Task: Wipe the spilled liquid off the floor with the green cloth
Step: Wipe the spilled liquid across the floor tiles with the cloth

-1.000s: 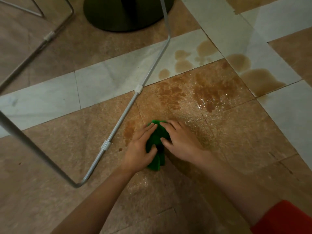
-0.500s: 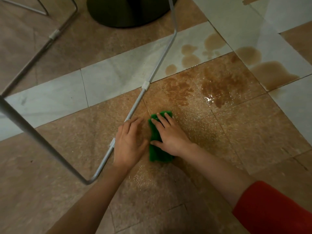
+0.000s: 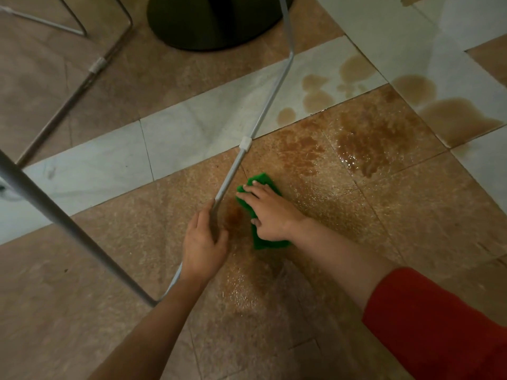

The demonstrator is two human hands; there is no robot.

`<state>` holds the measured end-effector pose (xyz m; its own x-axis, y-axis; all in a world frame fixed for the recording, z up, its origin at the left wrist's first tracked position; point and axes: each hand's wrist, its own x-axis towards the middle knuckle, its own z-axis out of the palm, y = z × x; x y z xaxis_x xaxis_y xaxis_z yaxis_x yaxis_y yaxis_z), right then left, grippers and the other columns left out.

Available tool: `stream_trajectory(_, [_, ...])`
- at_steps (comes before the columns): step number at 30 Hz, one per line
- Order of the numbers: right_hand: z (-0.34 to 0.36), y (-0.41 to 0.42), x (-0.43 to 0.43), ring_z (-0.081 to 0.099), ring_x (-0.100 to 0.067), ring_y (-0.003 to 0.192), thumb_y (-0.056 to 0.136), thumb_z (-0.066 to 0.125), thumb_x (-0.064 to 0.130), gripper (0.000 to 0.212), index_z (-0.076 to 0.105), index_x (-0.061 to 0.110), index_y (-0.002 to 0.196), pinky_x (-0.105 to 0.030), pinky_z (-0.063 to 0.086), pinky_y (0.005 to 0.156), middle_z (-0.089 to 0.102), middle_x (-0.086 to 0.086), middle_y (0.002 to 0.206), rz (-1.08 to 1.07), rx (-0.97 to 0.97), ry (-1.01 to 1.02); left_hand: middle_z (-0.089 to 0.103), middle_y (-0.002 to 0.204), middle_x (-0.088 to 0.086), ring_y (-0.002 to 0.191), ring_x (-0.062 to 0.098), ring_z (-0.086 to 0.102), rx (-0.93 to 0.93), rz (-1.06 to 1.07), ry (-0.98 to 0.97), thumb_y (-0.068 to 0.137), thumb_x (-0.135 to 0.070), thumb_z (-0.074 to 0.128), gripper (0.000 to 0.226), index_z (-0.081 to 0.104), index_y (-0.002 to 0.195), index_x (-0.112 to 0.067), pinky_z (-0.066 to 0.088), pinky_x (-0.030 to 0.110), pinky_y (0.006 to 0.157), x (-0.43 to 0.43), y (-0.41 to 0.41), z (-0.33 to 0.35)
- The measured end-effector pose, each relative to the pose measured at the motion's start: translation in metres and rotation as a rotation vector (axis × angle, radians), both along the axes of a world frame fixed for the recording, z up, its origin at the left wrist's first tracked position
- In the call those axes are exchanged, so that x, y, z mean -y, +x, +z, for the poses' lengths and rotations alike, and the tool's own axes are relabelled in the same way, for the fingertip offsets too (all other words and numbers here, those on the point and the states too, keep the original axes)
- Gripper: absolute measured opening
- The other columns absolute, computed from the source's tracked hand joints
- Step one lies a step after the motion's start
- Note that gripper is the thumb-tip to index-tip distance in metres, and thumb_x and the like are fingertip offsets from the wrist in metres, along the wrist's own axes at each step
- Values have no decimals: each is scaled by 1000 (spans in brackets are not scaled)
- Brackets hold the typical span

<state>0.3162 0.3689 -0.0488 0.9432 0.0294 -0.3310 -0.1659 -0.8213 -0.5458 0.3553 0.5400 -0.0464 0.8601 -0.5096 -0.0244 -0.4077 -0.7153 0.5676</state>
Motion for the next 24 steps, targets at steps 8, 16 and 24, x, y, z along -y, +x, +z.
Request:
stream_trajectory(8, [-14,-1,-9,-11,-22,145,96,48,28,64,13,32,149,-41,-7,116,-2,0,159,-16,35,-126,52,132,8,116,24,52,-83,40,-20,87,-13,56,58,35,141,-18,43,38,97,-1,5,3])
stream_trajectory(16, [-15,-4,-22,1,-18,146,96,47,18,54,27,23,146,-34,-5,116,16,1,157,196,97,-47,58,124,5,109,24,55,-132,83,-53,89,-13,53,54,37,140,-22,48,47,91,-3,10,4])
stream_trajectory(24, [-13,0,-32,-1,-22,146,96,46,12,56,27,21,147,-38,-5,116,16,-1,158,122,92,23,56,128,1,113,16,54,-182,110,-87,92,-10,48,50,38,139,-22,44,23,90,-2,11,6])
